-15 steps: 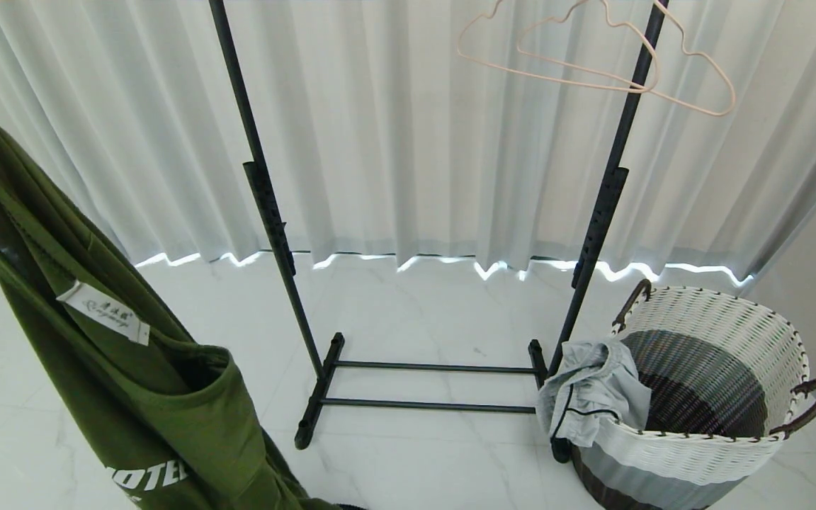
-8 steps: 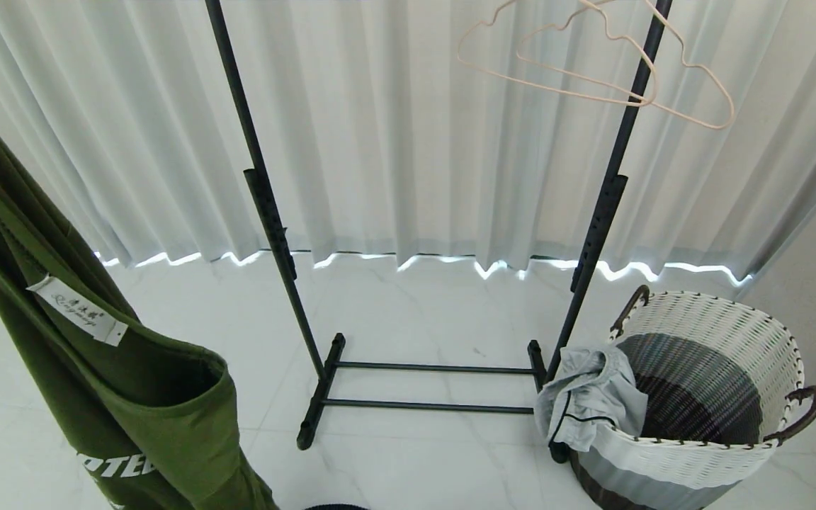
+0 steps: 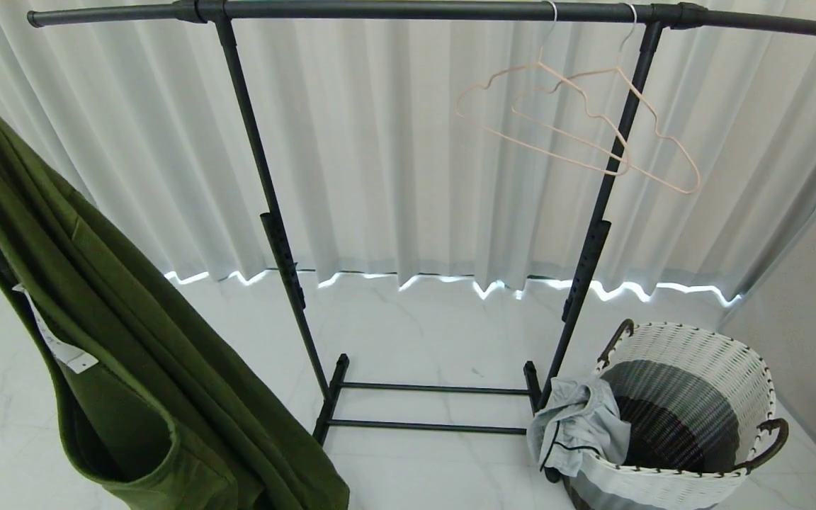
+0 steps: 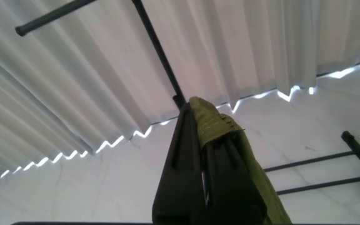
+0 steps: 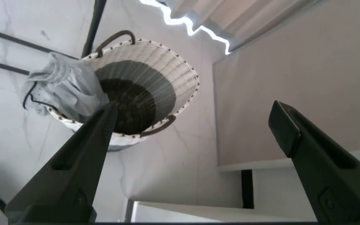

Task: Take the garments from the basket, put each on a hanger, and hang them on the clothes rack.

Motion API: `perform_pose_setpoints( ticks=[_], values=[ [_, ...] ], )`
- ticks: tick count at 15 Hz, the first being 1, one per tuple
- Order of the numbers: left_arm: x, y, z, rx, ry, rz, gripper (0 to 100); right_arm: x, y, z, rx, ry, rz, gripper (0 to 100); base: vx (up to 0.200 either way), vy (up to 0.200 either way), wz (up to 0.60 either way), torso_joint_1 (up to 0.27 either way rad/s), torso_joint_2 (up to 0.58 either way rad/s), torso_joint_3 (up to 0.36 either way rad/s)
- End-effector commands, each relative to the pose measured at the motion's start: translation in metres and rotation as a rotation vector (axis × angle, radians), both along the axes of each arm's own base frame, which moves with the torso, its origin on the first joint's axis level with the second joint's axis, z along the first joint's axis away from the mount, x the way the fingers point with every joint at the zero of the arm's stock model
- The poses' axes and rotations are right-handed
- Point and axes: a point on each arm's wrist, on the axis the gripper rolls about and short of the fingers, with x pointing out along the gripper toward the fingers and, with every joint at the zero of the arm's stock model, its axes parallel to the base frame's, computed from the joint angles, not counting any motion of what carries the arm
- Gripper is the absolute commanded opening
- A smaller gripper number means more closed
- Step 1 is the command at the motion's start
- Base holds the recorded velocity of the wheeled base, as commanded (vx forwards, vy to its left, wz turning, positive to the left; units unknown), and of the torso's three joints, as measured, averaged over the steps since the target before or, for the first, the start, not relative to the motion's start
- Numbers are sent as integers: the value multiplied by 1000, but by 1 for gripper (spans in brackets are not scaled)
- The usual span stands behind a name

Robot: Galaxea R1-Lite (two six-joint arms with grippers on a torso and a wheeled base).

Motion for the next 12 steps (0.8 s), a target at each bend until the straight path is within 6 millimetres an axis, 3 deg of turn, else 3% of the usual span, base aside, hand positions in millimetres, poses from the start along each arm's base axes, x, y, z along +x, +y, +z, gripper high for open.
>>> perform_pose_setpoints(
  ticks=[1,12],
  values=[
    [1,-1,0,3,3,1,0,1,0,0,1,3,2,100,0,0,0,193,-471,-281],
    [2,-2,-3,45,8,-17,0,10,3,3,6,-20,5,100,0,0,0,221,-501,-283]
  ],
)
